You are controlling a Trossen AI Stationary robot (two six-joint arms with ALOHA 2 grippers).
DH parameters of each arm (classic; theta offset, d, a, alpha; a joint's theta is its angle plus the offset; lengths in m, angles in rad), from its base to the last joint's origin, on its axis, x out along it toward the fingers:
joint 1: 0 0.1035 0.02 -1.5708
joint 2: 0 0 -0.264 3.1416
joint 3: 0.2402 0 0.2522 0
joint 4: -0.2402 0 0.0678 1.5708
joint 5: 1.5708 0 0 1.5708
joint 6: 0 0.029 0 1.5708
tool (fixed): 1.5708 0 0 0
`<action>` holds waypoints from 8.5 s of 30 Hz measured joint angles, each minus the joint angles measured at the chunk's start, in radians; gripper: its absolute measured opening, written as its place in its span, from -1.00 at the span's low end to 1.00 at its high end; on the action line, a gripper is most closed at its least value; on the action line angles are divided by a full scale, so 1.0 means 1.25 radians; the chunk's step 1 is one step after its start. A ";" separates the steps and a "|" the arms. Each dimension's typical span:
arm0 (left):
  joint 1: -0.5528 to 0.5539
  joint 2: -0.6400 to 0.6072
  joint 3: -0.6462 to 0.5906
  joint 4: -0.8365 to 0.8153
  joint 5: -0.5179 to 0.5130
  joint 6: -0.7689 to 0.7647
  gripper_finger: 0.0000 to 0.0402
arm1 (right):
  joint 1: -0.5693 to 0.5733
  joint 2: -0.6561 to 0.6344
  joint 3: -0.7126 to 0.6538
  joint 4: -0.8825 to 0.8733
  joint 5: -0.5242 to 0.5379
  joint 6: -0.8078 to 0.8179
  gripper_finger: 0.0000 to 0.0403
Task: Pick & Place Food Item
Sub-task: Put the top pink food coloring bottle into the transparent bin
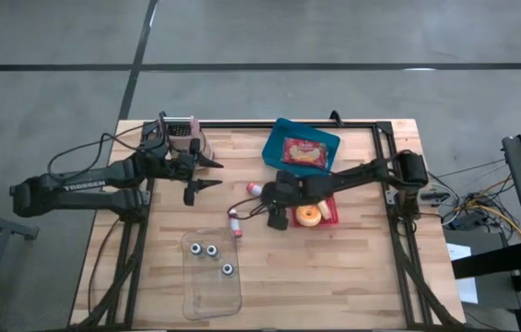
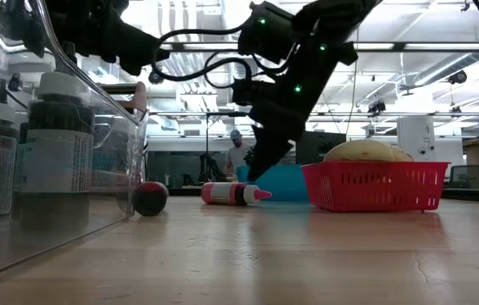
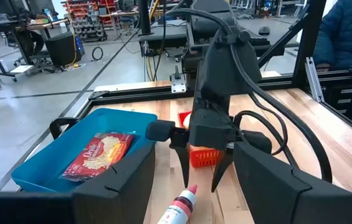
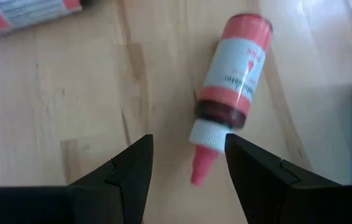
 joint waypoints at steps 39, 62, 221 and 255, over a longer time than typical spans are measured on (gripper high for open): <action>0.000 0.000 0.000 0.004 -0.002 0.004 0.11 | -0.055 0.030 0.005 0.021 -0.062 -0.029 -0.03; 0.000 0.000 0.000 0.004 -0.002 0.004 0.11 | -0.068 0.061 0.004 0.031 -0.087 -0.043 -0.17; -0.243 0.475 0.420 -0.569 -0.240 -0.154 -0.49 | 0.148 0.043 0.335 -0.299 0.282 -0.287 -0.86; -0.243 0.474 0.419 -0.589 -0.270 -0.119 -0.51 | 0.142 -0.032 0.295 -0.497 0.410 -0.043 -0.07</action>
